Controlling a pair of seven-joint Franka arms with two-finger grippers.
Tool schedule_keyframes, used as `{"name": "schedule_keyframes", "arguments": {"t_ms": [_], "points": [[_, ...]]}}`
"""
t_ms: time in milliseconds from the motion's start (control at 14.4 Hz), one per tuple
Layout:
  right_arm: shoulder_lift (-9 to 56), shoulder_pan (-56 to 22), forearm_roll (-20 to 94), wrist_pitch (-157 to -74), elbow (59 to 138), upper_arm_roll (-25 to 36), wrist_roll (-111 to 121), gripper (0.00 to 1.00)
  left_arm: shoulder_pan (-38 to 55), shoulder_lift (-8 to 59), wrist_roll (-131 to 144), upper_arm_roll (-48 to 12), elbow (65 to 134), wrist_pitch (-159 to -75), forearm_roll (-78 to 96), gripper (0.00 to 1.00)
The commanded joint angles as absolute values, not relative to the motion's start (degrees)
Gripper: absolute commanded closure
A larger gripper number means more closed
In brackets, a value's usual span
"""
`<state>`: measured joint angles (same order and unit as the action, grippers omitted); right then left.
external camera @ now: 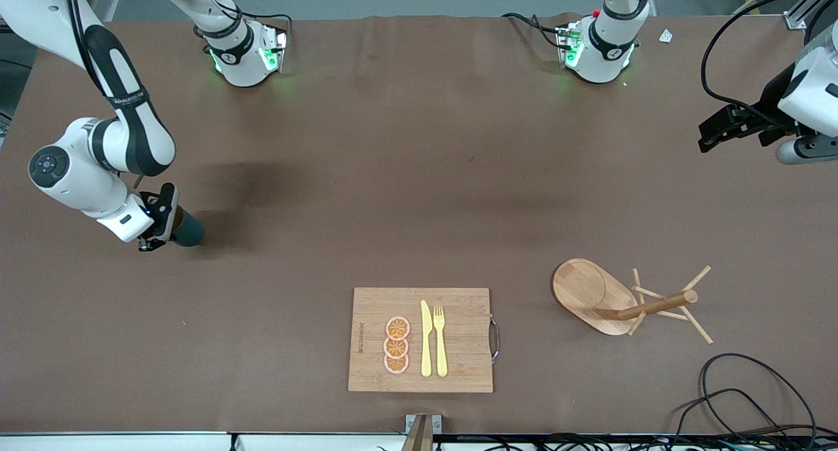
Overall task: Transfer cup from left to right arm and place
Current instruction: 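Lower the teal mug onto the table with the right gripper, then open the right gripper and lift it off the mug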
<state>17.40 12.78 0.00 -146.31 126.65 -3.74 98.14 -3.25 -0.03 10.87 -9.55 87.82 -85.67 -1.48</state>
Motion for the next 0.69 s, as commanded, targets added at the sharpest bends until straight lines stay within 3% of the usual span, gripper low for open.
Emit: {"name": "schedule_keyframes", "arguments": {"t_ms": [0,278,625], "points": [[17.67,14.15,2.46,-148.01,127.88,-4.92,100.89,0.00,-3.52,0.44,9.67,-9.76,86.57,-84.99,-2.55,0.00],[17.23,14.24,2.64,-146.78,127.44,-4.92,101.69,0.00,-3.51,0.44,9.76,-9.76,86.57,-84.90,-2.55,0.00],[14.16,14.24,2.64,-137.91,123.93,-4.92,102.48,0.00,-3.43,0.53,9.84,-9.76,86.57,-84.81,-2.55,0.00]]}}
